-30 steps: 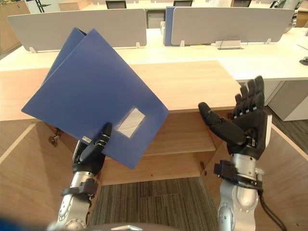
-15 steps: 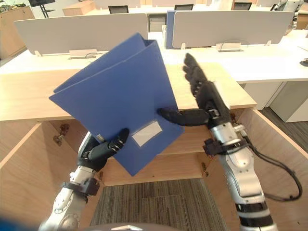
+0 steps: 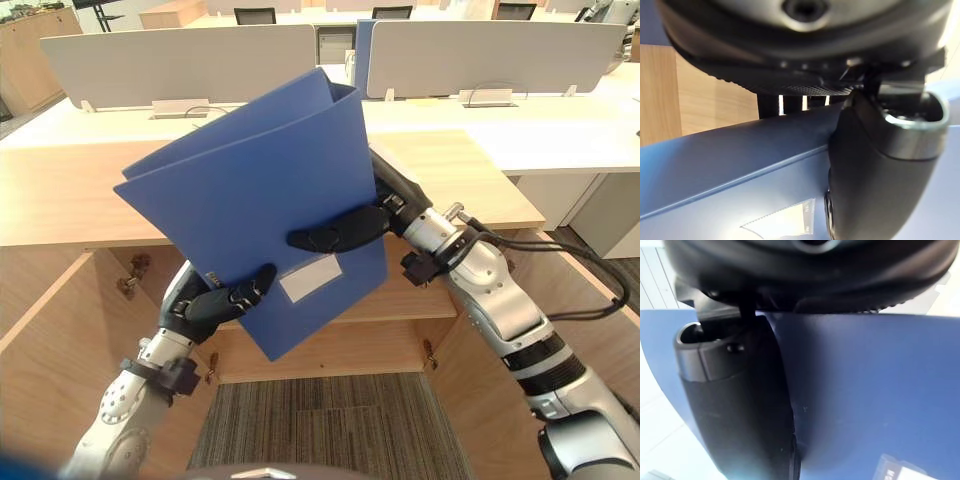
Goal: Walk over to the cabinet, pick up the folder, carry it to the office cabinet, place the folder inside the office cabinet, then close the office cabinet door
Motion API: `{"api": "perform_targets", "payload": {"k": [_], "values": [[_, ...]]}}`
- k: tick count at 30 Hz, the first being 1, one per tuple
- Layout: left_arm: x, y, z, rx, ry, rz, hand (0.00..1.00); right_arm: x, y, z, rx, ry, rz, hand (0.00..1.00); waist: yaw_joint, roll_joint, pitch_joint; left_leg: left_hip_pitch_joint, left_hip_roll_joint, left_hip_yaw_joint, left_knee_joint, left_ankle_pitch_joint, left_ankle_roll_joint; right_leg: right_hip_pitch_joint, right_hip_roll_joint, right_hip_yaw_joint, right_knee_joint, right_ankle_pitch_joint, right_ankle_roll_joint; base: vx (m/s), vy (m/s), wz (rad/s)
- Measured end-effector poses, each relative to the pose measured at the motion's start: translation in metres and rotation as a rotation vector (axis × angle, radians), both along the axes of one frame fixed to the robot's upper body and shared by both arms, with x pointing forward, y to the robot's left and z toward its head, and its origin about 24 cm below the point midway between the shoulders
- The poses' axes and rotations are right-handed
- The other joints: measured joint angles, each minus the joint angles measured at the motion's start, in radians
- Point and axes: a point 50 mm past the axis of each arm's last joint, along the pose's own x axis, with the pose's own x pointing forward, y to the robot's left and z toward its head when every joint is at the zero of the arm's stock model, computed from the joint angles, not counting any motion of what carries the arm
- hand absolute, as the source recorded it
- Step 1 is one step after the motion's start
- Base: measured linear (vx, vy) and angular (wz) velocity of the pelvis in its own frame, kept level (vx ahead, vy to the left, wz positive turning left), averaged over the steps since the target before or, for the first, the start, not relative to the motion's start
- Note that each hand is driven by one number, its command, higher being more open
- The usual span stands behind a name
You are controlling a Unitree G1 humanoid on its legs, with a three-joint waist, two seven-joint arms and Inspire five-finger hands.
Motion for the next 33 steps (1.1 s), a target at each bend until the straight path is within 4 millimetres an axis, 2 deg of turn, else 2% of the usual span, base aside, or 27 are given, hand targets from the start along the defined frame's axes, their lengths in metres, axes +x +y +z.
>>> {"api": "perform_targets", "payload": {"k": [2, 5, 6, 10, 13, 16, 20, 22, 24, 25, 27, 28, 33], "values": [[0.000, 0.004, -0.002, 0.064, 0.020, -0.033, 1.00, 0.001, 0.003, 0.006, -0.027, 0.006, 0.040, 0.00, -0.001, 0.000, 0.000, 0.001, 0.000, 0.000, -0.001, 0.001, 0.000, 0.000, 0.000, 0.000, 0.000, 0.000, 0.000, 0.00, 0.000, 0.00], [-0.003, 0.005, -0.022, 0.188, 0.123, -0.129, 1.00, -0.003, 0.005, 0.010, -0.124, 0.020, 0.105, 0.00, 0.004, 0.000, 0.000, 0.009, -0.002, 0.000, -0.011, 0.006, 0.000, 0.004, 0.000, -0.002, 0.002, 0.000, 0.000, 0.00, 0.000, 0.00], [-0.006, 0.006, -0.034, 0.224, 0.189, -0.187, 1.00, -0.008, 0.008, 0.008, -0.185, 0.027, 0.145, 0.00, 0.004, -0.002, 0.001, 0.016, -0.002, 0.000, -0.018, 0.009, -0.001, 0.009, 0.000, -0.002, 0.001, 0.000, 0.000, 0.00, 0.000, 0.00], [-0.032, -0.003, -0.066, 0.275, 0.375, -0.467, 1.00, -0.019, 0.011, -0.005, -0.321, 0.081, 0.218, 0.00, 0.005, -0.015, 0.009, 0.035, -0.005, 0.004, -0.046, 0.020, -0.003, 0.014, 0.001, 0.000, 0.001, 0.000, 0.000, -0.02, 0.006, -0.02], [-0.047, -0.016, -0.085, 0.234, 0.456, -0.615, 1.00, -0.035, 0.028, 0.000, -0.352, 0.015, 0.314, 0.00, 0.003, -0.019, 0.013, 0.033, -0.007, 0.015, -0.052, 0.024, -0.002, 0.000, 0.001, 0.007, 0.002, 0.000, 0.000, -0.03, 0.009, -0.09], [-0.051, -0.019, -0.109, 0.189, 0.536, -0.591, 1.00, -0.053, 0.044, 0.014, -0.368, -0.178, 0.378, 0.00, 0.002, -0.019, 0.013, 0.029, -0.007, 0.021, -0.052, 0.024, -0.002, -0.008, 0.001, 0.015, 0.002, 0.000, 0.000, -0.03, 0.005, -0.07], [-0.057, -0.016, -0.148, 0.208, 0.685, -0.481, 1.00, -0.062, 0.048, 0.018, -0.293, -0.302, 0.359, 0.00, 0.002, -0.021, 0.011, 0.007, -0.009, 0.026, -0.052, 0.028, 0.002, -0.035, 0.000, 0.023, 0.007, 0.000, 0.000, -0.05, 0.005, -0.05], [-0.067, -0.014, -0.170, 0.249, 0.791, -0.421, 1.00, -0.062, 0.048, 0.003, -0.319, -0.298, 0.316, 0.00, 0.002, -0.024, 0.013, 0.001, -0.009, 0.028, -0.052, 0.028, 0.003, -0.042, -0.001, 0.024, 0.007, 0.001, -0.001, -0.02, 0.004, -0.02], [-0.074, -0.011, -0.182, 0.264, 0.856, -0.373, 1.00, -0.060, 0.047, -0.012, -0.356, -0.273, 0.286, 0.00, 0.004, -0.028, 0.015, 0.000, -0.009, 0.028, -0.052, 0.029, 0.004, -0.043, 0.000, 0.025, 0.006, 0.002, -0.003, -0.01, 0.001, -0.02], [-0.081, -0.007, -0.193, 0.279, 0.915, -0.317, 1.00, -0.055, 0.047, -0.028, -0.406, -0.242, 0.253, 0.00, 0.004, -0.031, 0.018, -0.001, -0.009, 0.031, -0.052, 0.030, 0.004, -0.044, 0.000, 0.028, 0.004, 0.003, -0.005, -0.02, 0.003, -0.04], [-0.087, -0.002, -0.203, 0.285, 0.975, -0.243, 1.00, -0.051, 0.044, -0.045, -0.452, -0.194, 0.215, 0.00, 0.005, -0.035, 0.020, -0.001, -0.008, 0.031, -0.052, 0.030, 0.004, -0.044, 0.001, 0.029, 0.003, 0.005, -0.008, -0.01, 0.001, -0.02], [-0.095, 0.006, -0.211, 0.302, 1.032, -0.173, 1.00, -0.047, 0.042, -0.062, -0.498, -0.145, 0.186, 0.00, 0.005, -0.038, 0.022, -0.001, -0.008, 0.032, -0.052, 0.030, 0.004, -0.044, 0.001, 0.029, 0.001, 0.007, -0.010, -0.03, 0.003, -0.02], [-0.105, 0.028, -0.225, 0.339, 1.142, 0.028, 1.00, -0.043, 0.032, -0.114, -0.664, -0.001, 0.140, 0.00, 0.010, -0.038, 0.030, -0.002, -0.007, 0.032, -0.052, 0.032, 0.005, -0.044, 0.002, 0.029, -0.004, 0.011, -0.017, -0.03, 0.001, 0.00]]}}
